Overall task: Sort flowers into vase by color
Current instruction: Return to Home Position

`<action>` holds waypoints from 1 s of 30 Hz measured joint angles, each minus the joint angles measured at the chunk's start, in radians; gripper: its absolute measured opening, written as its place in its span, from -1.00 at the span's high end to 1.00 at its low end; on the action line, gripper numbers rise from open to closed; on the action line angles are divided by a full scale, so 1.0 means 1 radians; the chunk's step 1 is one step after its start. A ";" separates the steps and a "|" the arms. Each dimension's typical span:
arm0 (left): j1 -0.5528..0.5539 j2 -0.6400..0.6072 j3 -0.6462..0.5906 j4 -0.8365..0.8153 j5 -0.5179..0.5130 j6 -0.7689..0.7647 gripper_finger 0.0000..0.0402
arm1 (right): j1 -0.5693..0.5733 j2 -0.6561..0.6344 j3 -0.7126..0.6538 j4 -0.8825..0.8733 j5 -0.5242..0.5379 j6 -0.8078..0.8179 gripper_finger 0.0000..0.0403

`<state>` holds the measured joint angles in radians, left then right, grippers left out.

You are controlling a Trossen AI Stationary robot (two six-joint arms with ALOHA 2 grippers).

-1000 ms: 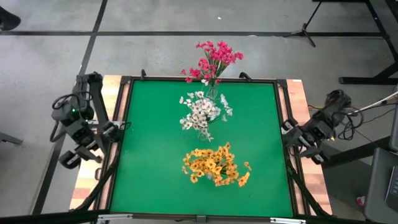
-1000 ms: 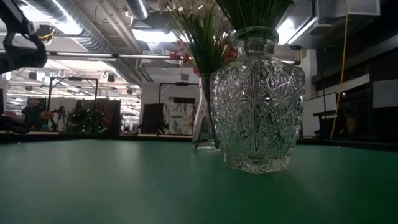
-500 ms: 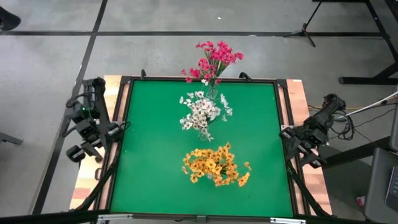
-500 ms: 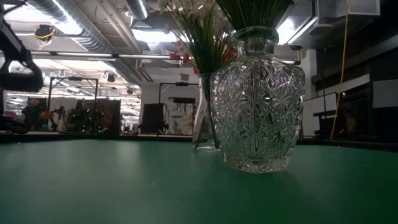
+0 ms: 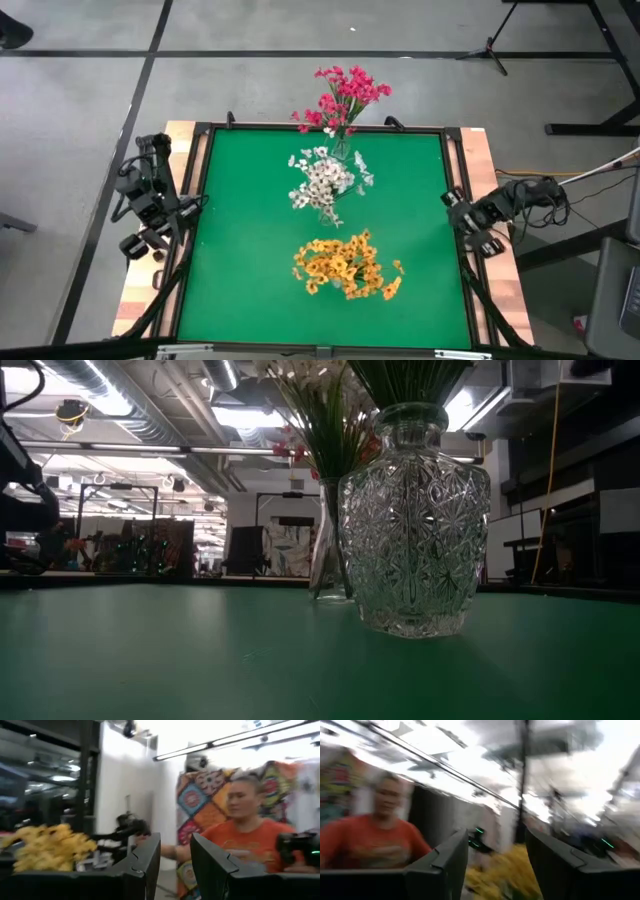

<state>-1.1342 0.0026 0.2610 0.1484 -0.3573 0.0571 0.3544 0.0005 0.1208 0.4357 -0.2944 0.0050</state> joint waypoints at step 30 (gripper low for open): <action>0.289 0.000 -0.254 0.044 0.157 -0.157 0.48 | -0.451 0.003 -0.111 -0.212 -0.041 0.179 0.02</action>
<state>-0.8452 0.0026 0.0067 0.1919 -0.1999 -0.0995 -0.0970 0.0036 0.0097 0.2236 -0.3350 0.1835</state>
